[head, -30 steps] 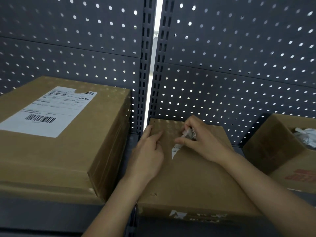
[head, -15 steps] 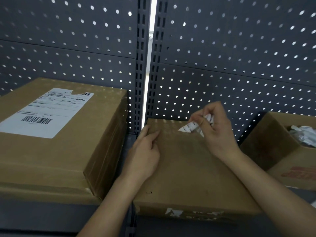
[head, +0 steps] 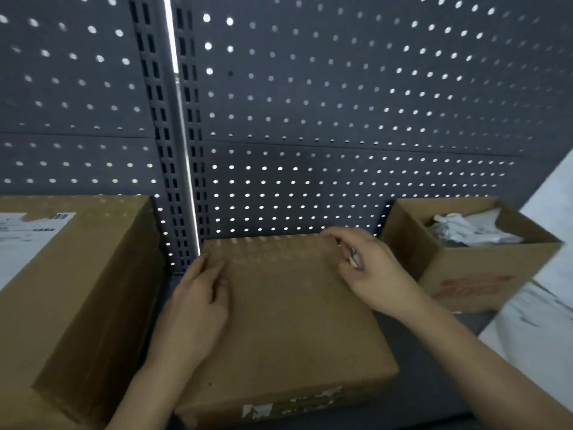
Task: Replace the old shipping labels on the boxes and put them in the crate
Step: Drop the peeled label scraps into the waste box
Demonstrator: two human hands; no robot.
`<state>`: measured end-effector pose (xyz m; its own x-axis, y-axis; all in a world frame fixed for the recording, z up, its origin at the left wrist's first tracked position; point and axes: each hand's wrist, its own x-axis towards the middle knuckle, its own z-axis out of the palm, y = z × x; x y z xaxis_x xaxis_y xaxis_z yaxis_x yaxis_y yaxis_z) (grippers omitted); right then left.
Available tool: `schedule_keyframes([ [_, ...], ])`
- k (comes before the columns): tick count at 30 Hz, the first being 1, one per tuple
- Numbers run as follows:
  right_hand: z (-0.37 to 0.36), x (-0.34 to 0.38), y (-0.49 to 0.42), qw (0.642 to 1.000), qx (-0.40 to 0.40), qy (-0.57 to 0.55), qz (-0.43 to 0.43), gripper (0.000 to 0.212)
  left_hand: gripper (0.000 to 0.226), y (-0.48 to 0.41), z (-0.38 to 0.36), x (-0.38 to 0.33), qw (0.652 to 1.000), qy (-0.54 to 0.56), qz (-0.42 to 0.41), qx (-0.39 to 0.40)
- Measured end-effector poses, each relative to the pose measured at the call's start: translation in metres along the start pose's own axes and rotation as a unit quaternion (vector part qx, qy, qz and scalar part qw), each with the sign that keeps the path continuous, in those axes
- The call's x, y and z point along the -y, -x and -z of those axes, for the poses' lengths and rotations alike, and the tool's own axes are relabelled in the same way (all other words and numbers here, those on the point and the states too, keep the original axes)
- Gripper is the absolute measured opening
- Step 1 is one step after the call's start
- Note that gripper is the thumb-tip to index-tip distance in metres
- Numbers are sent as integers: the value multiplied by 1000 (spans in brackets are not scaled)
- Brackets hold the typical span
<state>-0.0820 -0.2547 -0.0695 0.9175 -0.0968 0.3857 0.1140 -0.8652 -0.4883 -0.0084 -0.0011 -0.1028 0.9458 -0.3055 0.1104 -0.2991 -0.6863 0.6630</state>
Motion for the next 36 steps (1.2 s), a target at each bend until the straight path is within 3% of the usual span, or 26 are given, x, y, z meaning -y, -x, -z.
schedule_keyframes([
  [5, 17, -4, 18, 999, 22, -21, -18, 53, 28, 3, 8, -17, 994, -88, -67, -26],
  [9, 23, 6, 28, 998, -12, -47, -42, 35, 24, -1, 9, -27, 988, -99, -119, -17],
  [13, 32, 20, 40, 990, -82, -63, -95, 16, 21, 5, 3, -56, 987, -19, -158, 8],
  [17, 53, 26, 47, 970, -209, 44, -116, 40, 19, 19, -18, -97, 975, 72, -203, 51],
  [20, 81, 23, 54, 958, -245, 51, -138, 57, 28, 30, -45, -124, 960, 111, -245, 81],
  [23, 113, 15, 62, 958, -237, 13, -164, 55, 24, 43, -73, -150, 945, 120, -288, 99],
  [28, 163, -23, 68, 966, -181, -6, -186, 21, 17, 65, -124, -186, 934, 79, -311, 158],
  [36, 207, -100, 44, 991, -33, 80, -104, 63, 39, 83, -219, -254, 944, 41, -229, 233],
])
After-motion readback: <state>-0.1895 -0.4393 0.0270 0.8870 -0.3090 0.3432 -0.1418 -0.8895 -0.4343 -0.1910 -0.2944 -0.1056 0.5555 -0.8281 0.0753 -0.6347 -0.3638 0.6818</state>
